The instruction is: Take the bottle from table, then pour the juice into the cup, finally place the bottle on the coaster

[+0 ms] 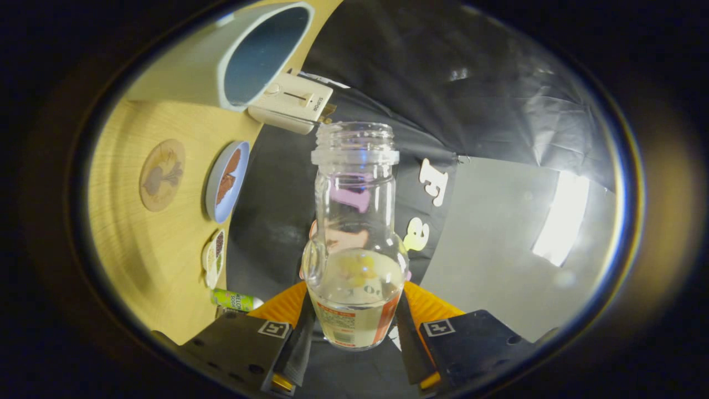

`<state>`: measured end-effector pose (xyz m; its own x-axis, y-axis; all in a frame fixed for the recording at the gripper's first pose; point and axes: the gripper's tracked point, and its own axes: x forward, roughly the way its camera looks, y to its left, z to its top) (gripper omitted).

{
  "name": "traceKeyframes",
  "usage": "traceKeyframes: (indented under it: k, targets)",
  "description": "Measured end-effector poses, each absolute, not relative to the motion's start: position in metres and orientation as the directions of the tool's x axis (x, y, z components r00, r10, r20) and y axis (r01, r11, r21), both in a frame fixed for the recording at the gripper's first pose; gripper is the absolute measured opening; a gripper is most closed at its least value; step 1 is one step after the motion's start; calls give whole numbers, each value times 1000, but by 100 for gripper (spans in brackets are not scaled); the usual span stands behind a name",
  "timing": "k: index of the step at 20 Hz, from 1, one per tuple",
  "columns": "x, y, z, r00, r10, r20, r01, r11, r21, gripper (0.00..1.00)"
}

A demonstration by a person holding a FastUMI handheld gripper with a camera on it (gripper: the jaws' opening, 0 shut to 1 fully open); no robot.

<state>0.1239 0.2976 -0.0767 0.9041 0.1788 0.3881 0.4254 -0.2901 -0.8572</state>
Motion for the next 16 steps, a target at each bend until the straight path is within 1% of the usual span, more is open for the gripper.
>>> traceKeyframes:
  k: [16]
  targets:
    - [117, 313, -77, 874, 249, 417, 480, -316, -818, 72]
